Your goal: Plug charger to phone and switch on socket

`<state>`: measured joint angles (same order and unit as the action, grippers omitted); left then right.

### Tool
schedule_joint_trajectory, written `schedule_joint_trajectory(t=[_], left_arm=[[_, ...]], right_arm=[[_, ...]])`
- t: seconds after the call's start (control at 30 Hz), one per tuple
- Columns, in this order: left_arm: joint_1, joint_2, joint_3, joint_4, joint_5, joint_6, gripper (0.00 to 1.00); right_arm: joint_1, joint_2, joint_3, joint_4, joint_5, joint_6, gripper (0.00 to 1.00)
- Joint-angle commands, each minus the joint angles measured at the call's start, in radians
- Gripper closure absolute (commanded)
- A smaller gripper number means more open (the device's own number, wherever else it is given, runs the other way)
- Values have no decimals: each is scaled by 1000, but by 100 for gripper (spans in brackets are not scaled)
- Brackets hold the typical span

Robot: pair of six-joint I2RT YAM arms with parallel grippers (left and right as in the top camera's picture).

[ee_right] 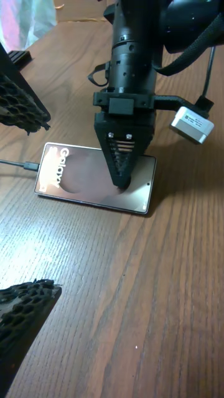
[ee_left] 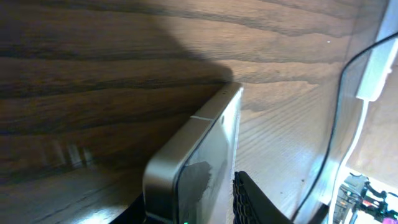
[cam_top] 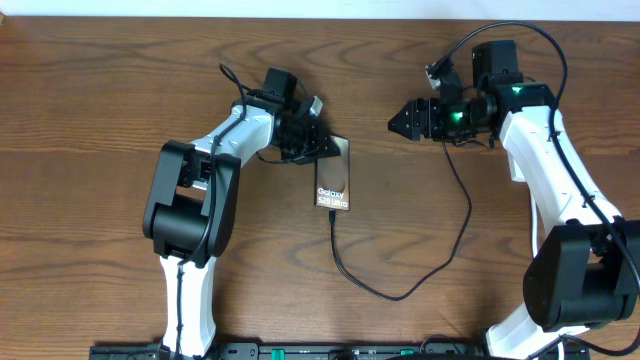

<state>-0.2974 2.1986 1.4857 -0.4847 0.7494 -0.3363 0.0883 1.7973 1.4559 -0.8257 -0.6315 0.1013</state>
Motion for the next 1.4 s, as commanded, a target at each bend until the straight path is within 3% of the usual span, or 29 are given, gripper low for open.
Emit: schedule_joint_trajectory(t=[0.0,0.27,0.43,1.03,1.37], left_arm=[[-3,3,24,-24,-56,5,69],[-3,3,24,-55,-134,6,68],[-3,3,24,-65,-180,6,56],[-3,3,24,-149,-343,6,55],[-3,3,24,-160,-361,3,55]], right_arm=[[6,-26,17,-2,-2,-13,23],[6,-26,17,-2,-2,-14,22],[6,-26,17,-2,6,-14,19],[7,-26,16,-21,31,-25,18],[7,-26,17,-28,32,-29,18]])
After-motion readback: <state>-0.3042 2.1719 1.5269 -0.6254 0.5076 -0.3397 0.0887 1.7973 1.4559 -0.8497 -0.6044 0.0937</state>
